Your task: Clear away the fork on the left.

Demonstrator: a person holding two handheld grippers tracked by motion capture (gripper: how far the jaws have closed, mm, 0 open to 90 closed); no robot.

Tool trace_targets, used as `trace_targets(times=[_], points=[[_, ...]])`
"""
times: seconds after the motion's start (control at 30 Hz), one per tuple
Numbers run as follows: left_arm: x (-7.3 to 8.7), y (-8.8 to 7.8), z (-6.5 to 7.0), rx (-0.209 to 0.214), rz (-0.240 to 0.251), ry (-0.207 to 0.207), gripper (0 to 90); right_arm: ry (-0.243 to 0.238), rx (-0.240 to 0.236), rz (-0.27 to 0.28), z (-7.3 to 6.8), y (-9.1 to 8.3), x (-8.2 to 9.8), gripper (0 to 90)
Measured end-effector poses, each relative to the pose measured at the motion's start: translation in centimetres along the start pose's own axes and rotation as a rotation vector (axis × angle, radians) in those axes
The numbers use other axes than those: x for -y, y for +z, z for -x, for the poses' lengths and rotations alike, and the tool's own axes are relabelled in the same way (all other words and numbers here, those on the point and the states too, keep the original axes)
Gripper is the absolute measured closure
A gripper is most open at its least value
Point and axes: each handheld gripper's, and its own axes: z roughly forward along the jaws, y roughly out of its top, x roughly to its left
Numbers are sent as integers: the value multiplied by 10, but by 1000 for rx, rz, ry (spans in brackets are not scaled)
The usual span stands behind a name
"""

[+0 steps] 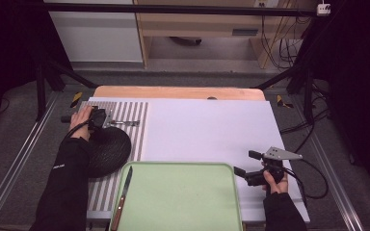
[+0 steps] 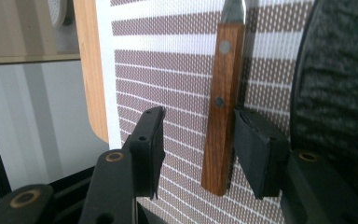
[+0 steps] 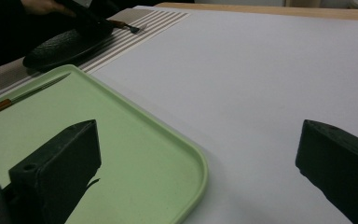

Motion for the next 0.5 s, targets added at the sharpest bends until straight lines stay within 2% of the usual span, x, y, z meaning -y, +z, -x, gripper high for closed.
trace_targets(times=[0.17, 0.27, 0.33, 0.5], points=[[-5, 1, 0, -5, 10, -5, 531, -3, -1, 1, 0, 0, 0, 6], [-9, 2, -1, -6, 11, 8, 539, -3, -1, 1, 0, 0, 0, 6], [-12, 2, -1, -3, 15, -3, 541, -2, -1, 0, 0, 0, 0, 6], [-17, 4, 0, -3, 25, 10, 567, -2, 0, 0, 0, -1, 0, 6]])
